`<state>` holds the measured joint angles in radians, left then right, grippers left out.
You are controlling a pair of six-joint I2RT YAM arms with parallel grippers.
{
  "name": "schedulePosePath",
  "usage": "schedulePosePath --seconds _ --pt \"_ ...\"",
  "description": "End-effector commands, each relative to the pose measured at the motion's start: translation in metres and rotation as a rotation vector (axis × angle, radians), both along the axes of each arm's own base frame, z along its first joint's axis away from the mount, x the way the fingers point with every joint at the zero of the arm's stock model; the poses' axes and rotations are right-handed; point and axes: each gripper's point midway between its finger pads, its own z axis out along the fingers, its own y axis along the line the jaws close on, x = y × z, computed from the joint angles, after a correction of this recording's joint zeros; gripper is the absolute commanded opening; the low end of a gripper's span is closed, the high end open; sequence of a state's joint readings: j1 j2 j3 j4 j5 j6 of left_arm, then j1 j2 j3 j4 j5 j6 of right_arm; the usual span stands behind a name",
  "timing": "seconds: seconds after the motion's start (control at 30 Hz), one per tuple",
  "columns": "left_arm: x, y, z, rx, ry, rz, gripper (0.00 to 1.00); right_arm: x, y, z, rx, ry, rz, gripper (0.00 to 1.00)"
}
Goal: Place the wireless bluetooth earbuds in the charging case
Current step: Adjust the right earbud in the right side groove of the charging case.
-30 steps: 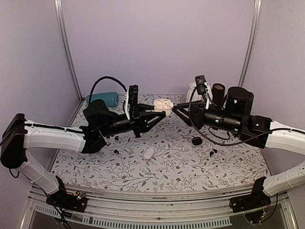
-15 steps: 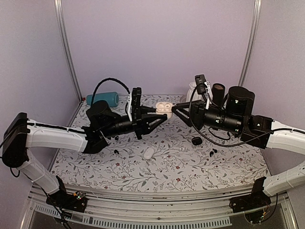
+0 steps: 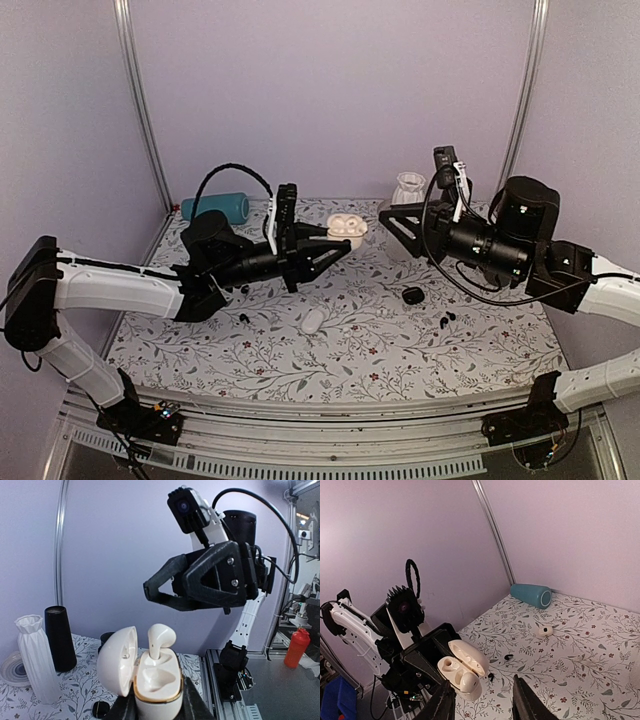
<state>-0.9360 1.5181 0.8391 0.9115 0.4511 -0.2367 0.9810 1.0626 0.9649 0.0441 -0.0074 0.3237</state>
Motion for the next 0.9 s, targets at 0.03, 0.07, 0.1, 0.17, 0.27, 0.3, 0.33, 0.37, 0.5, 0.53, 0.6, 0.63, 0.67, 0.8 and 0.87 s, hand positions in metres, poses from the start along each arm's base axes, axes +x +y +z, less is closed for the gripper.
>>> schedulePosePath --seconds 0.03,0.07,0.1,0.17,0.27,0.3,0.33,0.37,0.5,0.53,0.6,0.63,0.67,0.8,0.87 --pt "-0.009 -0.001 0.013 -0.029 -0.024 -0.039 0.00 0.007 -0.007 0.000 -0.018 0.004 -0.061 0.39" --pt "-0.010 -0.001 0.014 -0.031 -0.025 -0.041 0.00 0.007 -0.004 0.000 -0.027 0.007 -0.051 0.39" --pt "-0.010 -0.002 0.015 -0.032 -0.027 -0.045 0.00 0.007 -0.001 -0.003 -0.038 0.011 -0.041 0.39" --pt "-0.011 -0.002 0.016 -0.033 -0.030 -0.050 0.00 0.007 0.004 -0.007 -0.051 0.018 -0.027 0.38" --pt "-0.011 -0.002 0.017 -0.034 -0.031 -0.051 0.00 0.007 0.006 -0.008 -0.054 0.015 -0.021 0.37" --pt "-0.011 -0.002 0.018 -0.035 -0.031 -0.052 0.00 0.006 0.007 -0.008 -0.052 0.013 -0.014 0.37" --pt "-0.011 -0.002 0.018 -0.036 -0.031 -0.054 0.00 0.006 0.007 -0.007 -0.051 0.010 -0.009 0.37" --pt "-0.011 -0.002 0.018 -0.035 -0.030 -0.053 0.00 0.005 0.008 -0.006 -0.050 0.008 -0.005 0.37" --pt "-0.011 -0.003 0.018 -0.035 -0.028 -0.051 0.00 0.002 0.012 -0.008 -0.052 0.011 0.026 0.37" --pt "-0.010 -0.003 0.017 -0.034 -0.028 -0.052 0.00 0.000 0.013 -0.009 -0.052 0.013 0.036 0.36" --pt "-0.011 -0.003 0.018 -0.036 -0.028 -0.053 0.00 -0.001 0.015 -0.011 -0.051 0.017 0.049 0.36" --pt "-0.010 -0.003 0.018 -0.036 -0.028 -0.052 0.00 -0.002 0.016 -0.011 -0.050 0.019 0.054 0.36" --pt "-0.010 -0.003 0.018 -0.035 -0.027 -0.053 0.00 -0.002 0.016 -0.011 -0.049 0.020 0.056 0.36" --pt "-0.010 -0.004 0.016 -0.030 -0.024 -0.053 0.00 -0.004 0.016 -0.008 -0.037 0.016 0.066 0.36" --pt "-0.009 -0.004 0.016 -0.029 -0.024 -0.053 0.00 -0.005 0.017 -0.008 -0.036 0.018 0.068 0.36"
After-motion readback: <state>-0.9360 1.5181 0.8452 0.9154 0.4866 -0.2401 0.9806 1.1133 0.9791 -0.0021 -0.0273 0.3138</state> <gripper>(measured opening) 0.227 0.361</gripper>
